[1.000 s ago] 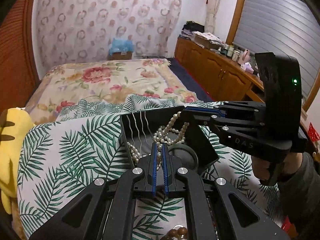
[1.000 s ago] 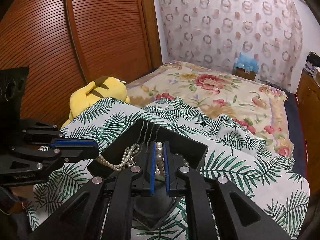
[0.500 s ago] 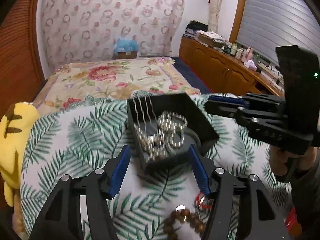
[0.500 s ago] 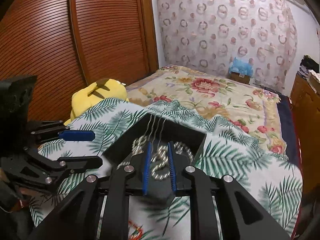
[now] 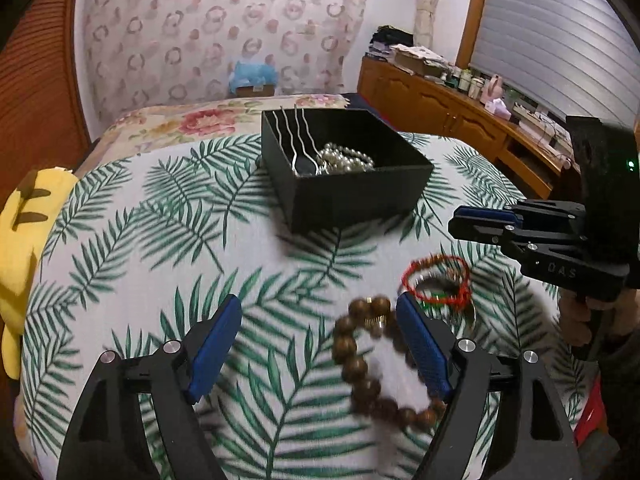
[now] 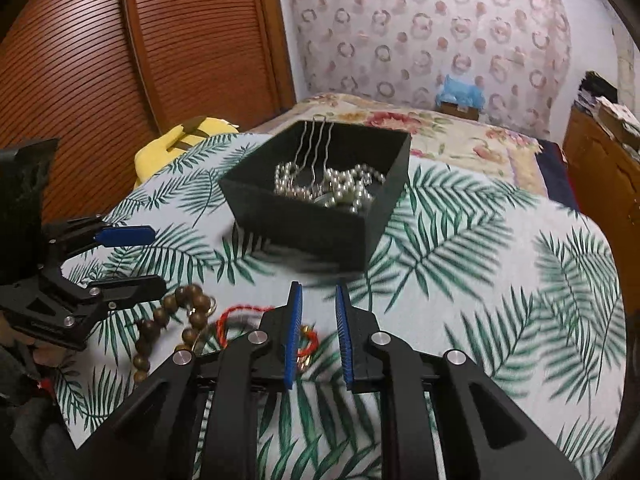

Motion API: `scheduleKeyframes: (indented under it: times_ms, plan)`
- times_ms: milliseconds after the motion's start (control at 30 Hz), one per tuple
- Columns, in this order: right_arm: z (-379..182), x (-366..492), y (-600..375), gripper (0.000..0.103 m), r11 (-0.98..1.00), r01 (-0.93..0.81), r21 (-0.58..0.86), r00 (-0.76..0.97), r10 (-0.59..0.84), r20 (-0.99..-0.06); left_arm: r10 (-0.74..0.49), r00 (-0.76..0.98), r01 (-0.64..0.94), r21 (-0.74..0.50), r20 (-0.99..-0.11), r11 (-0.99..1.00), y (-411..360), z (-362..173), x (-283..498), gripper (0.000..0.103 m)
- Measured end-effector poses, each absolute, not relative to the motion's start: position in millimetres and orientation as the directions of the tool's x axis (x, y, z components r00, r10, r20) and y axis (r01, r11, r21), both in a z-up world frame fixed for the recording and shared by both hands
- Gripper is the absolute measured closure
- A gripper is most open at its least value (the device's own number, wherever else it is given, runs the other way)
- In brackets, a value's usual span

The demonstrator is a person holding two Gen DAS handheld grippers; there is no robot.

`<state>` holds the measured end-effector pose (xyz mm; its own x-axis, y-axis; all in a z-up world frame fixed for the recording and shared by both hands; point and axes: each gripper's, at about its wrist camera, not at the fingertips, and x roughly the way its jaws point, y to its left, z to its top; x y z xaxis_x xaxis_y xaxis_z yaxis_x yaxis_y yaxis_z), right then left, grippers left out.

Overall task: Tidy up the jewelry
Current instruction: 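Grasp the red string bracelet with the right tool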

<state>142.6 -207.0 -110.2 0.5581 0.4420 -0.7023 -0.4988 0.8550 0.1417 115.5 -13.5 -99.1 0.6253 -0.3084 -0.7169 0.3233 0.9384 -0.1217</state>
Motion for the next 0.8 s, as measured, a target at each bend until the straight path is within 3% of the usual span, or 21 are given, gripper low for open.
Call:
scheduleKeyframes:
  times_ms: [33,67,633,700,767,800]
  plan:
    - [-111.1,141.5,-207.3,0.064,0.857,-0.494,0.148,0.557,0.443,-0.702,-0.312,0.627,0.325,-0.124,-0.714,0.937,-12.7,-100.3,111.9,0.027]
    - [-113.4,138.2,-207.5,0.063,0.856,-0.491,0.160,0.553,0.448,-0.702,-0.315,0.628,0.328,-0.126,-0.712,0.936,-11.7,-102.2,108.3,0.027]
    - [-133.6,141.9,-201.8,0.062,0.872,-0.413,0.263,0.472,0.451,-0.757,-0.346,0.623,0.321,-0.174,-0.701,0.931,1.2,-111.8,97.6,0.025]
    - [-131.9,141.4,-199.9,0.067,0.866,-0.418,0.276,0.460,0.464,-0.757,-0.346,0.621,0.321,-0.175,-0.703,0.931,1.4,-112.5,98.7,0.025]
    - [-129.0,139.3,-196.9,0.088,0.863,-0.431,0.263,0.464,0.462,-0.756,-0.346,0.614,0.326,-0.172,-0.710,0.930,-0.3,-113.6,99.3,0.025]
    - [-128.1,138.4,-195.8,0.093,0.863,-0.435,0.258,0.467,0.461,-0.755,-0.341,0.609,0.328,-0.164,-0.717,0.930,-2.4,-114.6,100.0,0.025]
